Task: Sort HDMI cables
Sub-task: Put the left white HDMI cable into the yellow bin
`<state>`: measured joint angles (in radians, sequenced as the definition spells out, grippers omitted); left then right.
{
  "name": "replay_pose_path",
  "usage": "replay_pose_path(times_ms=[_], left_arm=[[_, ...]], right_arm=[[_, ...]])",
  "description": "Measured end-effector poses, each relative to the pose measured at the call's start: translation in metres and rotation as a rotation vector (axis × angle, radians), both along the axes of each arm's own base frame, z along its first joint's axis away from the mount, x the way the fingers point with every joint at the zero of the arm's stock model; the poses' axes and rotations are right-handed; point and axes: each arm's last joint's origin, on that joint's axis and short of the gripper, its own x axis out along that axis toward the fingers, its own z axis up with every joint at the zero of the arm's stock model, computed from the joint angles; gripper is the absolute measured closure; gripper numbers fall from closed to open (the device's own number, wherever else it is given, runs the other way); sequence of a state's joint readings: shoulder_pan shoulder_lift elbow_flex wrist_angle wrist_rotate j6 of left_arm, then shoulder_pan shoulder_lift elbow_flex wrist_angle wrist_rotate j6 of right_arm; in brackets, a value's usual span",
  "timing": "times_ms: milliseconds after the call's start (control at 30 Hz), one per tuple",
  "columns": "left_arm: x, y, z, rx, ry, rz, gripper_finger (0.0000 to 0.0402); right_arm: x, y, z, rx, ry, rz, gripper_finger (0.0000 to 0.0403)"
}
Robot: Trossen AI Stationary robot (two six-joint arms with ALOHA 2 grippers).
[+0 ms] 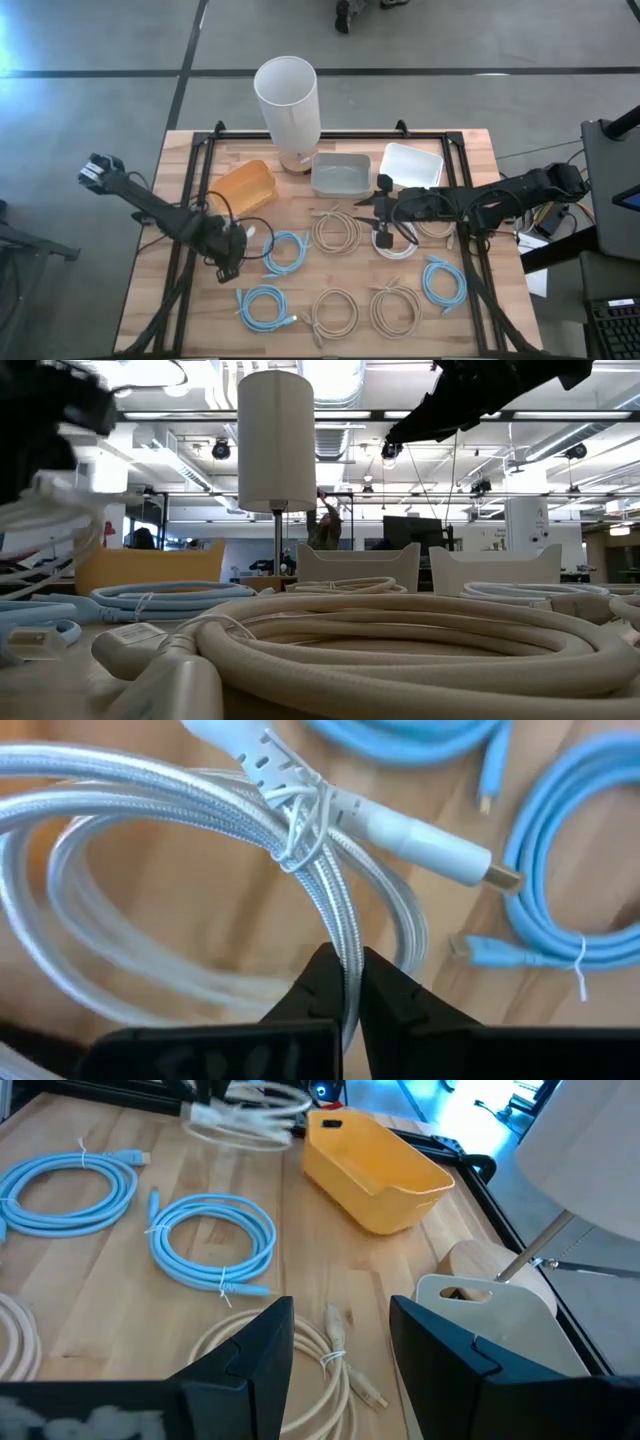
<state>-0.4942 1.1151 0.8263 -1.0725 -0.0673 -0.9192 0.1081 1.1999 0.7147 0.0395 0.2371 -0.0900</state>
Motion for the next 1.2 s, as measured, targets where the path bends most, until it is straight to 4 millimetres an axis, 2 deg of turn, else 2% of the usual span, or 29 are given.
replay_pose_path(times_ms=[167, 300, 467, 600, 767, 967, 1100, 1200], left_arm=[[0.005, 0.000, 0.029, 0.049, -0.086, 0.010, 0.0389], [0.009, 0.000, 0.042, 0.069, -0.140, -0.024, 0.0389], [0.014, 0.008, 0.050, 0.320, -0.254, -0.046, 0.0388], [0.018, 0.021, 0.053, 0.499, -0.286, -0.017, 0.0388], [0.022, 0.037, 0.054, 0.628, -0.289, 0.073, 0.0388], [0.025, 0.052, 0.051, 0.538, -0.263, 0.234, 0.0388], [0.024, 0.057, 0.037, 0.640, -0.278, 0.354, 0.0388], [0.026, 0.061, 0.023, 0.641, -0.288, 0.442, 0.0388]], right_arm=[[0.000, 0.000, 0.000, 0.000, 0.000, 0.000, 0.0239], [0.000, 0.000, 0.000, 0.000, 0.000, 0.000, 0.0239], [0.000, 0.000, 0.000, 0.000, 0.000, 0.000, 0.0239], [0.000, 0.000, 0.000, 0.000, -0.001, 0.000, 0.0239], [0.000, 0.000, 0.000, 0.000, -0.001, 0.000, 0.0239], [0.000, 0.000, 0.000, 0.001, -0.001, -0.001, 0.0239], [0.000, 0.000, 0.000, 0.004, -0.002, -0.002, 0.0239], [0.000, 0.000, 0.000, 0.015, -0.003, -0.008, 0.0239]])
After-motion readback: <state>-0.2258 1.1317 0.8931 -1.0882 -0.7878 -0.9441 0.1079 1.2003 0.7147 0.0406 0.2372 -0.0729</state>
